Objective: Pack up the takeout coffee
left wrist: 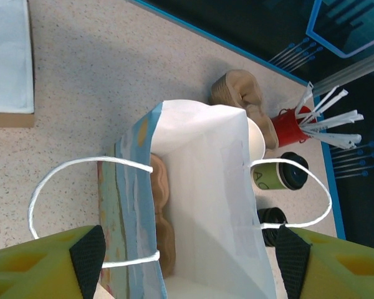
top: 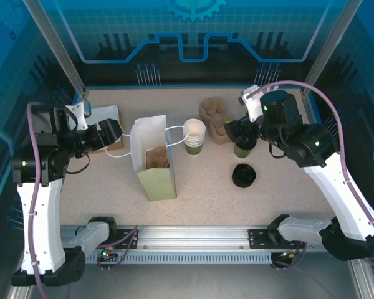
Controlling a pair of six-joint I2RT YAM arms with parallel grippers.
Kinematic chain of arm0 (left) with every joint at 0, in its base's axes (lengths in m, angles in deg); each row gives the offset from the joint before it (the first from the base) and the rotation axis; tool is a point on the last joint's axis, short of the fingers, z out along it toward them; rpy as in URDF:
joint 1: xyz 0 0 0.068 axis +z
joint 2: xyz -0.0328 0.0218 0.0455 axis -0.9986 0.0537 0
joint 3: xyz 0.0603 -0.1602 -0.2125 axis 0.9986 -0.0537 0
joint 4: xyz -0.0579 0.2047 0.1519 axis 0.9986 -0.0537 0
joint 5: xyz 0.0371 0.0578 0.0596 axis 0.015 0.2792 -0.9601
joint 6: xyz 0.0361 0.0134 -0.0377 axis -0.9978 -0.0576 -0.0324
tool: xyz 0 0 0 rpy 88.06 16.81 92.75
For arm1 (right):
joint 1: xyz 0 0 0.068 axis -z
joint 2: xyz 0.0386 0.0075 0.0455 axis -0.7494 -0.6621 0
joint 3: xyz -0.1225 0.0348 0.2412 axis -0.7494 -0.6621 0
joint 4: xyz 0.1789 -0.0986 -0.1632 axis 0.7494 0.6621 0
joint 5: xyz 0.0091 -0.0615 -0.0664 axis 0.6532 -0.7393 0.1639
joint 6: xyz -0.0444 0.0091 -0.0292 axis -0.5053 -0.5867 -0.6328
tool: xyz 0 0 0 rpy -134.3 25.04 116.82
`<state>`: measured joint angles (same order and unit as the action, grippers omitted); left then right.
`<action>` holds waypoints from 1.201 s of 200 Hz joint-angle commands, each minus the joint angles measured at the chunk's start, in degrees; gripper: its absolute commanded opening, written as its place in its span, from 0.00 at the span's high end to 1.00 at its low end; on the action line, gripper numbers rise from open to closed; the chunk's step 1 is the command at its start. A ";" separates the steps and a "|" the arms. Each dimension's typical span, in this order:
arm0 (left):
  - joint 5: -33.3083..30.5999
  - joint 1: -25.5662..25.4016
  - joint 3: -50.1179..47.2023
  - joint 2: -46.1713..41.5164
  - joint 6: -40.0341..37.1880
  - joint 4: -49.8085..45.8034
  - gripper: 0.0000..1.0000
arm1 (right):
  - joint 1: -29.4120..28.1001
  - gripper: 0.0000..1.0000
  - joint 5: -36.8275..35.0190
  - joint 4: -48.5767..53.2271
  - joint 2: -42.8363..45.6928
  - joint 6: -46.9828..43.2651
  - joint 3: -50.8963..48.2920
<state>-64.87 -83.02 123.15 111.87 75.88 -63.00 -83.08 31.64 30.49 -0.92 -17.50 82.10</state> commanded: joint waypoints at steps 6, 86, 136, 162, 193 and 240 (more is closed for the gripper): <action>3.32 -1.17 1.83 1.70 -2.22 -3.68 0.25 | 3.06 0.00 0.07 -0.34 2.68 6.11 -5.63; -2.86 -5.13 14.03 14.92 -10.06 -10.77 0.26 | 4.13 0.00 2.09 -1.25 1.20 7.39 -9.71; -3.62 -5.22 20.35 24.31 -19.03 -13.95 0.23 | 4.14 0.00 2.92 -1.60 0.05 7.83 -9.97; -4.33 -5.22 21.59 27.94 -22.14 -15.02 0.22 | 4.13 0.00 3.05 -1.36 -0.23 7.92 -10.03; -1.98 -5.22 22.75 30.70 -23.13 -14.55 0.21 | 4.13 0.00 3.25 -1.33 -0.37 8.09 -10.19; 0.95 -5.47 23.78 33.94 -23.31 -13.87 0.21 | 4.13 0.00 3.60 -1.64 -0.89 8.05 -10.74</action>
<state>-66.71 -87.96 144.96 144.29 54.26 -75.89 -79.61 34.28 30.18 -1.12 -10.37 71.90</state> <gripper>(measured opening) 0.794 0.999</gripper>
